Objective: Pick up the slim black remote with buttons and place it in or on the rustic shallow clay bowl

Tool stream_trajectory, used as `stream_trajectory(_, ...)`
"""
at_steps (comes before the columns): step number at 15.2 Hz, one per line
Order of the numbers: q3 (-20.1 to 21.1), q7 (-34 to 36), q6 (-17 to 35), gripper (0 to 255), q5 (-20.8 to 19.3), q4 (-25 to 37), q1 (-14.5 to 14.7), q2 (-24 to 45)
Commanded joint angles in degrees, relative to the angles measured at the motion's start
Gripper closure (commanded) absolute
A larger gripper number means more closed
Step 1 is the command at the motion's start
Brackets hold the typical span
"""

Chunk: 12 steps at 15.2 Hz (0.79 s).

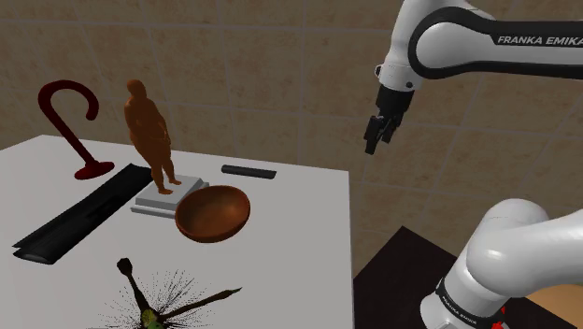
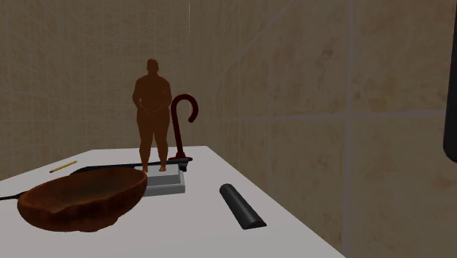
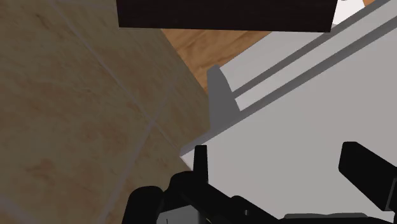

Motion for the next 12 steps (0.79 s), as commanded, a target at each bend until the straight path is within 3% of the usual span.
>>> stream_trajectory(1, 0.0, 0.0, 0.0, 0, 0.0, 0.0, 0.0, 0.0)
stream_trajectory(12, 1.1, -5.9, 10.0, 0, 1.8, 13.5, 3.9, 25.9)
